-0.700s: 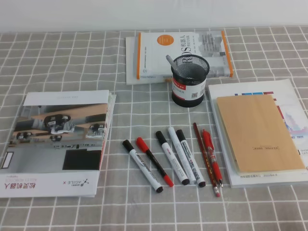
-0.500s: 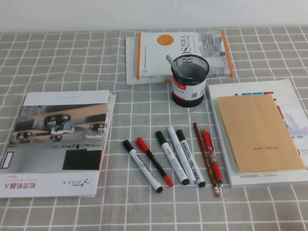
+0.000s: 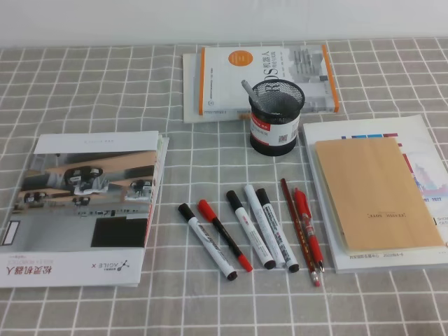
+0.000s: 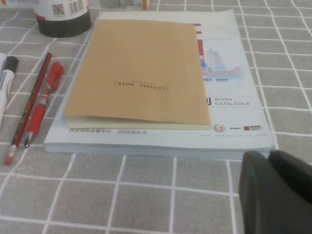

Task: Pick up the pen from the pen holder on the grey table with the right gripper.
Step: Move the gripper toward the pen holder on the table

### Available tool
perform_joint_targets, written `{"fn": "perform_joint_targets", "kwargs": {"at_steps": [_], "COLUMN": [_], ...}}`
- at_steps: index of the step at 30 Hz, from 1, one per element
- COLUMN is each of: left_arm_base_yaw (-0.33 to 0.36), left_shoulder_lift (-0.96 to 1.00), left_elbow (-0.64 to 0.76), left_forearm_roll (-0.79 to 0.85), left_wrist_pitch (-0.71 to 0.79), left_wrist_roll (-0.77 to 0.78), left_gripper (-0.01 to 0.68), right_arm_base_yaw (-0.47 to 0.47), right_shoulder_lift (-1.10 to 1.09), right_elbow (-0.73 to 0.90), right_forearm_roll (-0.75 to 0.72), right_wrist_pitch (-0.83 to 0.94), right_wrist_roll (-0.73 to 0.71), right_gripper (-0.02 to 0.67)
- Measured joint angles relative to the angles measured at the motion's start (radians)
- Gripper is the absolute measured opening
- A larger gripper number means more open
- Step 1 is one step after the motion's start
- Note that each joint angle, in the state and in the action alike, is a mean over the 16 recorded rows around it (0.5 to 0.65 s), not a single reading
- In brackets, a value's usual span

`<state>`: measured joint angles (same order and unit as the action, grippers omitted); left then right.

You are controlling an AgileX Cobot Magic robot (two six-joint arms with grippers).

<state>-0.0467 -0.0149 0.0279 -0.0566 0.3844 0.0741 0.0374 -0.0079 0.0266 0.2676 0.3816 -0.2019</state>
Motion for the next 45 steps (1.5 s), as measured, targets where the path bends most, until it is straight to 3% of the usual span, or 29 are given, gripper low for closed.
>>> {"fn": "perform_joint_targets", "kwargs": {"at_steps": [5,16,22,32,45], "left_arm_base_yaw": [0.0,0.0,0.0,0.0,0.0], "left_shoulder_lift": [0.0,0.0,0.0,0.0,0.0], "left_elbow": [0.0,0.0,0.0,0.0,0.0], "left_forearm_roll": [0.0,0.0,0.0,0.0,0.0], "left_wrist_pitch": [0.0,0.0,0.0,0.0,0.0], "left_wrist_roll": [0.0,0.0,0.0,0.0,0.0], "left_gripper": [-0.005,-0.005,-0.005,-0.005,-0.005], "right_arm_base_yaw": [0.0,0.0,0.0,0.0,0.0], "right_shoulder_lift": [0.0,0.0,0.0,0.115,0.623], "right_elbow": [0.0,0.0,-0.012,-0.182,-0.511], "right_forearm_roll": [0.097,0.494,0.631,0.659,0.657], "right_wrist_pitch": [-0.035,-0.159,-0.166,-0.027,0.12], "right_wrist_roll": [0.0,0.0,-0.006,-0.07,-0.352], "right_gripper": [-0.013,-0.012,-0.012,-0.012,-0.013]}}
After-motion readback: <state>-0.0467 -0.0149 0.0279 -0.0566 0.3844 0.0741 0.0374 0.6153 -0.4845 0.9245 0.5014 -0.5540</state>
